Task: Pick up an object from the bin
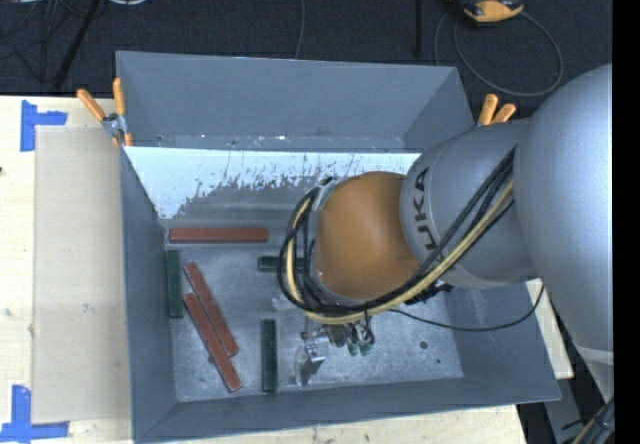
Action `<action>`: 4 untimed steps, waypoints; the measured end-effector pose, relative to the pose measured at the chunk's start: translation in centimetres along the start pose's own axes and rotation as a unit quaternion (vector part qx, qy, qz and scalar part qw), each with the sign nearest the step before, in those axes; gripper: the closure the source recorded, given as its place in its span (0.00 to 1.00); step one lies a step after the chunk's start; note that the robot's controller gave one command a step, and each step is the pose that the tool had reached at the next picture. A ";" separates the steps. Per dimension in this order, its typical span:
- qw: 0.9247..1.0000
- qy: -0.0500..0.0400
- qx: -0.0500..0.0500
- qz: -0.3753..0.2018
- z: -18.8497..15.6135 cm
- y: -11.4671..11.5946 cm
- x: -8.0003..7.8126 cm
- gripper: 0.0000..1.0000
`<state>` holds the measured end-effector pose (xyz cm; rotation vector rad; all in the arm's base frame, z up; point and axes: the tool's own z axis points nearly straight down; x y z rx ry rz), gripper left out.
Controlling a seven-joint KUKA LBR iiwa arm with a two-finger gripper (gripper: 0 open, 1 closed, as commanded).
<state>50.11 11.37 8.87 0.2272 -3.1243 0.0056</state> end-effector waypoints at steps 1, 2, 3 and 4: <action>0.998 -0.005 -0.001 -0.062 1.0 0.0 -1.1 0.00; 0.978 -0.015 -0.002 -0.206 1.3 4.9 -4.3 1.00; 0.979 -0.015 -0.002 -0.206 1.3 4.9 -4.3 1.00; 0.979 -0.004 -0.001 -0.203 -19.0 2.8 -5.9 1.00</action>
Offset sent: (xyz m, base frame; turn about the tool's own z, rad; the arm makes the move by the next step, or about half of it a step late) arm 0.0296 0.0524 -0.0187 -0.4192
